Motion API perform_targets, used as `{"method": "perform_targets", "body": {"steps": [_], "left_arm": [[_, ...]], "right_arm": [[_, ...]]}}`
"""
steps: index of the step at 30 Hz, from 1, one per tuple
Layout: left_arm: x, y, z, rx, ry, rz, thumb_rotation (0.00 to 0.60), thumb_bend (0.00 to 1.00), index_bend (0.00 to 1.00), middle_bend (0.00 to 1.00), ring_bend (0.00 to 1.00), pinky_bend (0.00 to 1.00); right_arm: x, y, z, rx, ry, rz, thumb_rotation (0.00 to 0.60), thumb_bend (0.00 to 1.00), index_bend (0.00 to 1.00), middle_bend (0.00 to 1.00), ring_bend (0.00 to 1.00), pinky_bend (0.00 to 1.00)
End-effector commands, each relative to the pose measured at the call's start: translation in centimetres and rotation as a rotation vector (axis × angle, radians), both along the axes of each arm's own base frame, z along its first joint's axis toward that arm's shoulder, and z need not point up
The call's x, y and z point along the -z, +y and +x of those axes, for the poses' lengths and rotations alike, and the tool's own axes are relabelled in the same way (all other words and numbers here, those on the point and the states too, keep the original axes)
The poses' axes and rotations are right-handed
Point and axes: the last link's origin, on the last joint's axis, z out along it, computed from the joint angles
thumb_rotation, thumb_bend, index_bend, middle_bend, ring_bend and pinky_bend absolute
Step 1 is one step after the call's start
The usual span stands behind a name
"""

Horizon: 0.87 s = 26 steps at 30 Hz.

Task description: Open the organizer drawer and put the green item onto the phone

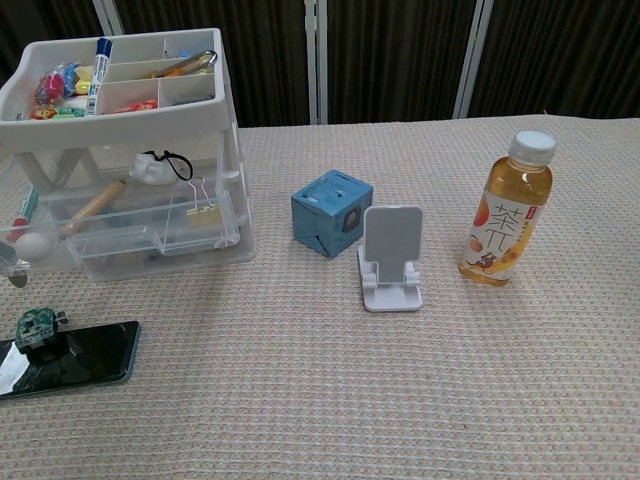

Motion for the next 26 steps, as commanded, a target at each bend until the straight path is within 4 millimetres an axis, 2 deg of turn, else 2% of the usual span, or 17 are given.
{"method": "perform_targets", "body": {"steps": [1, 5, 9, 11, 14, 15, 17, 19, 26], "left_arm": [[-0.5, -0.6, 0.0, 0.006, -0.041, 0.03, 0.6, 0.19, 0.31, 0.92, 0.86, 0.72], [-1.6, -1.5, 0.0, 0.031, -0.107, 0.109, 0.6, 0.18, 0.29, 0.87, 0.84, 0.66], [-3.4, -3.4, 0.0, 0.067, -0.173, 0.227, 0.6, 0.17, 0.26, 0.69, 0.7, 0.53], [-4.2, -4.7, 0.3, 0.08, -0.224, 0.3, 0.6, 0.16, 0.22, 0.54, 0.58, 0.43], [-4.7, -6.4, 0.5, 0.103, -0.289, 0.381, 0.6, 0.14, 0.07, 0.21, 0.29, 0.23], [-4.8, -6.9, 0.5, 0.105, -0.301, 0.401, 0.6, 0.13, 0.02, 0.1, 0.17, 0.15], [-4.7, -7.6, 0.4, 0.086, -0.31, 0.421, 0.6, 0.12, 0.0, 0.0, 0.03, 0.05], [-4.7, -8.0, 0.4, 0.057, -0.319, 0.426, 0.6, 0.09, 0.0, 0.0, 0.0, 0.0], [-4.4, -8.2, 0.6, -0.065, -0.298, 0.415, 0.6, 0.09, 0.0, 0.0, 0.0, 0.0]], "right_arm": [[0.0, 0.0, 0.0, 0.0, 0.0, 0.001, 0.6, 0.02, 0.0, 0.0, 0.0, 0.0], [0.0, 0.0, 0.0, 0.0, 0.001, 0.001, 0.6, 0.02, 0.0, 0.0, 0.0, 0.0], [0.0, 0.0, -0.1, 0.003, 0.004, 0.005, 0.6, 0.02, 0.0, 0.0, 0.0, 0.0], [0.1, -0.1, -0.1, 0.003, 0.009, 0.008, 0.6, 0.02, 0.0, 0.0, 0.0, 0.0], [-0.1, -0.2, -0.1, 0.002, 0.013, 0.012, 0.6, 0.02, 0.0, 0.0, 0.0, 0.0], [-0.2, -0.2, -0.1, -0.002, 0.013, 0.008, 0.6, 0.02, 0.0, 0.0, 0.0, 0.0], [-0.5, -0.3, 0.0, -0.01, 0.017, 0.0, 0.6, 0.02, 0.0, 0.0, 0.0, 0.0], [-0.8, -0.4, 0.0, -0.017, 0.022, -0.014, 0.6, 0.02, 0.0, 0.0, 0.0, 0.0], [-1.0, -0.7, -0.2, -0.009, 0.018, -0.024, 0.6, 0.02, 0.0, 0.0, 0.0, 0.0]]}}
